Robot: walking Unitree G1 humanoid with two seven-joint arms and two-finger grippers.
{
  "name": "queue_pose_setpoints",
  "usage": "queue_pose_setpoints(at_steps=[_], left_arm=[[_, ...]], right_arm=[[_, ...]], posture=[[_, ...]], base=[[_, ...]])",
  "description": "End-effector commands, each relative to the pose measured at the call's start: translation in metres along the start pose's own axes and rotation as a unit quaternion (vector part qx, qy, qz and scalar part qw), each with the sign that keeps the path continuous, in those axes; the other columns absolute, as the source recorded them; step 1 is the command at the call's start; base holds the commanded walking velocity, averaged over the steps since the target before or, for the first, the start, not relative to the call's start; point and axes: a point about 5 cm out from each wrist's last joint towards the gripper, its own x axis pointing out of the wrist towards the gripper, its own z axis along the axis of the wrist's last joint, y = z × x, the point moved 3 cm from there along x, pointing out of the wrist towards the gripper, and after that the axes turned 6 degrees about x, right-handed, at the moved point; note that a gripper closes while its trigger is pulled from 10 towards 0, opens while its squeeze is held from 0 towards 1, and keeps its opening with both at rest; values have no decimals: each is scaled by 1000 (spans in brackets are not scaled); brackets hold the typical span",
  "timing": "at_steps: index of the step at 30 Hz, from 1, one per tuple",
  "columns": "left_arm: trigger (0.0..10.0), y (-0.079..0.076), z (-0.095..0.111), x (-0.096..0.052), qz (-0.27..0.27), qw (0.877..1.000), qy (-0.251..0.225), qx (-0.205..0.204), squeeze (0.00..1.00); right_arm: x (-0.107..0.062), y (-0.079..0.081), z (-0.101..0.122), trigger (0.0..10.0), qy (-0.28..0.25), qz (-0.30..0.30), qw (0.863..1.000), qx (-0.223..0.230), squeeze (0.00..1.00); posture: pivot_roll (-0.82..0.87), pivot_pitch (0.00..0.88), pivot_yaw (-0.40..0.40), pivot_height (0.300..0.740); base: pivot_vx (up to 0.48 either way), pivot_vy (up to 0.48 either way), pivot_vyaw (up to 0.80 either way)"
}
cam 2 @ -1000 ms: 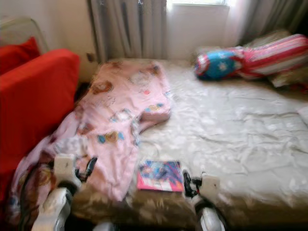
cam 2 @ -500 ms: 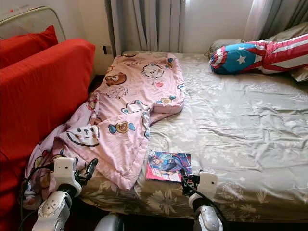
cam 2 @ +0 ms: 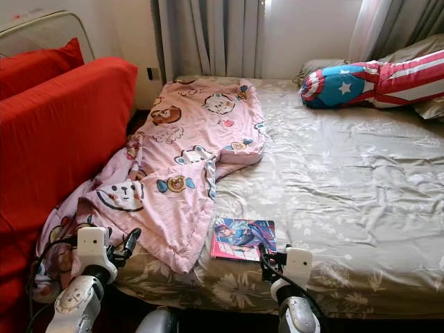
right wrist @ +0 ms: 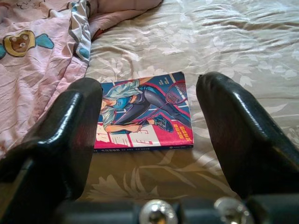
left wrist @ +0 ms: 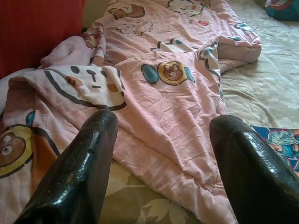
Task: Clean up the room
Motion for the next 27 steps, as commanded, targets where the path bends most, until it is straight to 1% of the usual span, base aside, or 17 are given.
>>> queue_pose_setpoints(at_steps=[1, 4, 17, 23, 27], left_arm=[[10000, -1, 4, 2, -3, 1000, -3, 5, 0], [10000, -2, 4, 3, -3, 1000, -4, 5, 0], [10000, -1, 3, 3, 1, 1000, -1, 5, 0], [10000, 0, 3, 3, 4, 1000, 1, 7, 0], [10000, 0, 3, 3, 4, 1000, 1, 7, 0]], right_arm=[[3, 2, 4, 10000, -9, 3, 1000, 3, 0], [4, 3, 7, 10000, -14, 3, 1000, 6, 0], [4, 4, 3, 10000, -5, 8, 1000, -5, 0], [5, 9, 2, 10000, 0, 24, 999, -30, 0], [5, 10, 2, 10000, 1, 26, 999, -30, 0]], posture=[[15, 0, -16, 655], [15, 0, -16, 655], [16, 0, -19, 655], [16, 0, -19, 655], [16, 0, -20, 655]], base=[[270, 0, 0], [275, 0, 0], [291, 0, 0], [309, 0, 0], [309, 0, 619]])
